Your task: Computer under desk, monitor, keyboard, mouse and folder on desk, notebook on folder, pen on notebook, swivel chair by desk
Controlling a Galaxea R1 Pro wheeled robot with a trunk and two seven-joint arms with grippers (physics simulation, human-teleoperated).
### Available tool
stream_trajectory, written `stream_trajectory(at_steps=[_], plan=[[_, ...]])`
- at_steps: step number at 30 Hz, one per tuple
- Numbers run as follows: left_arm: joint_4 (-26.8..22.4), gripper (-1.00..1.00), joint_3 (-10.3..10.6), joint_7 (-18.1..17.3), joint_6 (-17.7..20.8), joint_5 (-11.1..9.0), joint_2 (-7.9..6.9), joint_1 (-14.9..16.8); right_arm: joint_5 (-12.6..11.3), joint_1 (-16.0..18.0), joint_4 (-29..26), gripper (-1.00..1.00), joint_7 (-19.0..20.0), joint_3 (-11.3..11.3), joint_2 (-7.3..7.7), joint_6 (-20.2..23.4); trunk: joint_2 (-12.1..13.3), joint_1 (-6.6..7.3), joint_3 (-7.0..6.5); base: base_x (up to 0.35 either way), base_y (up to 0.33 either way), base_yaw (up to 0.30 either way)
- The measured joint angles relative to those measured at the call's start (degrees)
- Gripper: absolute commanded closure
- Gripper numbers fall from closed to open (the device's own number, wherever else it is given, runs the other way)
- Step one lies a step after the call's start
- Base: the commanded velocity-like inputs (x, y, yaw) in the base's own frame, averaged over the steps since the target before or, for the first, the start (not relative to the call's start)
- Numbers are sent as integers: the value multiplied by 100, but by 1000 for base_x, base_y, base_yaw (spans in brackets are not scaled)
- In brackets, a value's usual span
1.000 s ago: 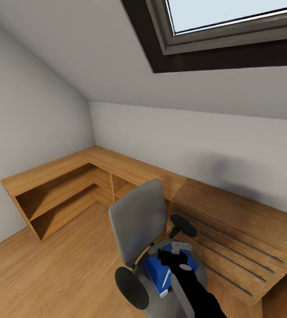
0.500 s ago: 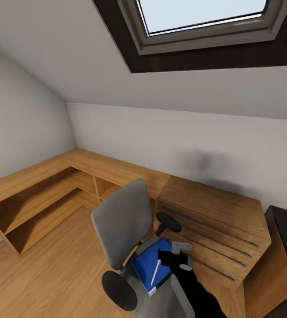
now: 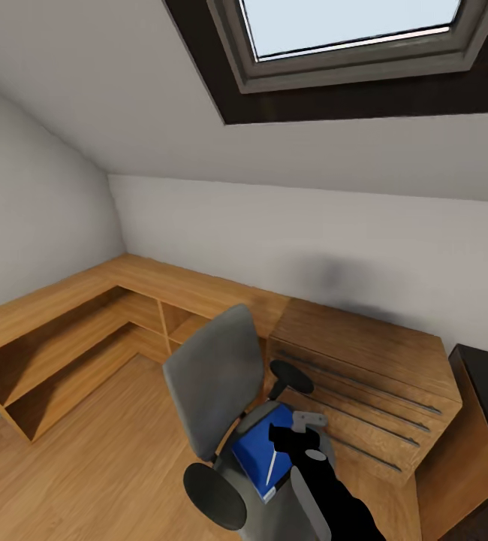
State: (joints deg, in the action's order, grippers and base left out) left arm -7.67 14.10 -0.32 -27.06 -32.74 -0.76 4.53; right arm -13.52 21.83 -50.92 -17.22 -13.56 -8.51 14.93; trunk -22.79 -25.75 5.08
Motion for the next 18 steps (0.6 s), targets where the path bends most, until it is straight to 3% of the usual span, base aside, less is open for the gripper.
stream_trajectory(at_steps=[6,13,18], plan=[[0,-100,0,0,0,4,0,0,2,0,15,-100,-7,0,-3,-1,0,0,0,12,10,0],[0,-100,0,0,-1,1,0,0,4,0,102,-100,-13,-4,-4,-3,0,2,0,168,91,-4],[2,-100,-1,0,0,6,0,1,3,-1,113,-100,-14,-3,-4,-2,0,0,-7,52,23,-155]])
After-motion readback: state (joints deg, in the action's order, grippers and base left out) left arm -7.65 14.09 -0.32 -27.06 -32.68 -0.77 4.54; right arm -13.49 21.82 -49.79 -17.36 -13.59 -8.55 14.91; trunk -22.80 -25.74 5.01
